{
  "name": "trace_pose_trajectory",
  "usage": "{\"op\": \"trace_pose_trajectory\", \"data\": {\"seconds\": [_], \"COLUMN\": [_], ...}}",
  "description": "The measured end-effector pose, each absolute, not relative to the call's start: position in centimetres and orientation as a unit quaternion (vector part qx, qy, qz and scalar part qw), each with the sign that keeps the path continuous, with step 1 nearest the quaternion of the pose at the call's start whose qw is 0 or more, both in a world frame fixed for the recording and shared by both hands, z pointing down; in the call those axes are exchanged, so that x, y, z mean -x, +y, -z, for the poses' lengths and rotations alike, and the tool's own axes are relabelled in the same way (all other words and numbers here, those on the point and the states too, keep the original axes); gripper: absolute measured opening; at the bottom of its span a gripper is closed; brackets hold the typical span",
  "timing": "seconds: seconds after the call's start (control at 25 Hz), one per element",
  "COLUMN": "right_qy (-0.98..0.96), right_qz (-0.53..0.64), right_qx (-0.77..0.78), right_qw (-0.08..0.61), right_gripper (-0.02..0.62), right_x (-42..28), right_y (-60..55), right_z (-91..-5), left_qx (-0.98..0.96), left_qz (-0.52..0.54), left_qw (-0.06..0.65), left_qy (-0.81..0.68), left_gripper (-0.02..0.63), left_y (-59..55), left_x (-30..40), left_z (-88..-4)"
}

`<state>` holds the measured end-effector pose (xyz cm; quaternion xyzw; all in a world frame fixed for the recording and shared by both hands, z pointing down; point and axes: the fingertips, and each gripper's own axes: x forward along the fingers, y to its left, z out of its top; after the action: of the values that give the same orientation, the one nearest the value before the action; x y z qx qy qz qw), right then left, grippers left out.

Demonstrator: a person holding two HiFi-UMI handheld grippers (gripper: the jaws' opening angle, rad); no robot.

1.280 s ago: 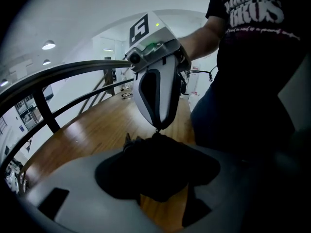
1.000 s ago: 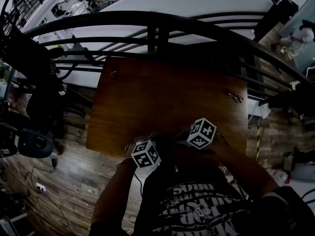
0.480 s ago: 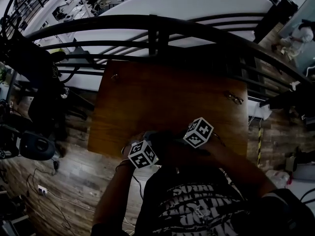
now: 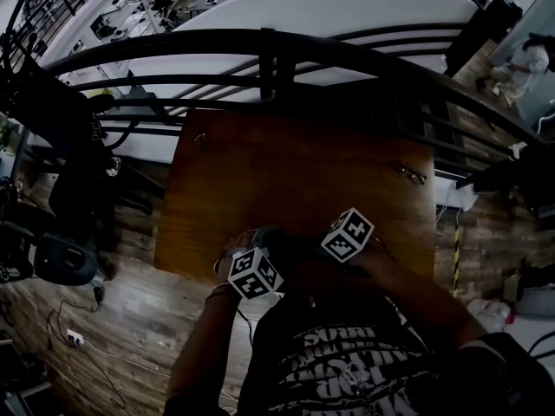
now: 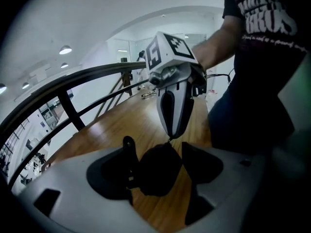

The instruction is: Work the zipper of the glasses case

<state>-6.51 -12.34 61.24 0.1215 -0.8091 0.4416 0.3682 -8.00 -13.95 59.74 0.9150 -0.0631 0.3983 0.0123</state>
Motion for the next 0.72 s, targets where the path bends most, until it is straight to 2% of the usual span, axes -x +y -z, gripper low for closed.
{"op": "trace_pose_trajectory", "data": {"seconds": [0.44,0.72], "right_qy": [-0.796,-0.792], "right_qz": [-0.465,-0.484], "right_qx": [-0.129,-0.118], "right_qw": [0.365,0.352], "right_gripper": [-0.002,-0.002], "right_x": [6.0,7.4], "right_y": [-12.4,-12.2], "right_z": [-62.0,-62.1], "left_qx": [-0.916,-0.895], "left_qz": [-0.396,-0.446], "left_qw": [-0.014,0.015], "left_qy": [-0.064,0.014], "left_gripper": [0.313,0.313], "left_y": [-14.6,-10.6], "left_x": [8.5,5.9], "left_z": [-57.5,-63.7]}}
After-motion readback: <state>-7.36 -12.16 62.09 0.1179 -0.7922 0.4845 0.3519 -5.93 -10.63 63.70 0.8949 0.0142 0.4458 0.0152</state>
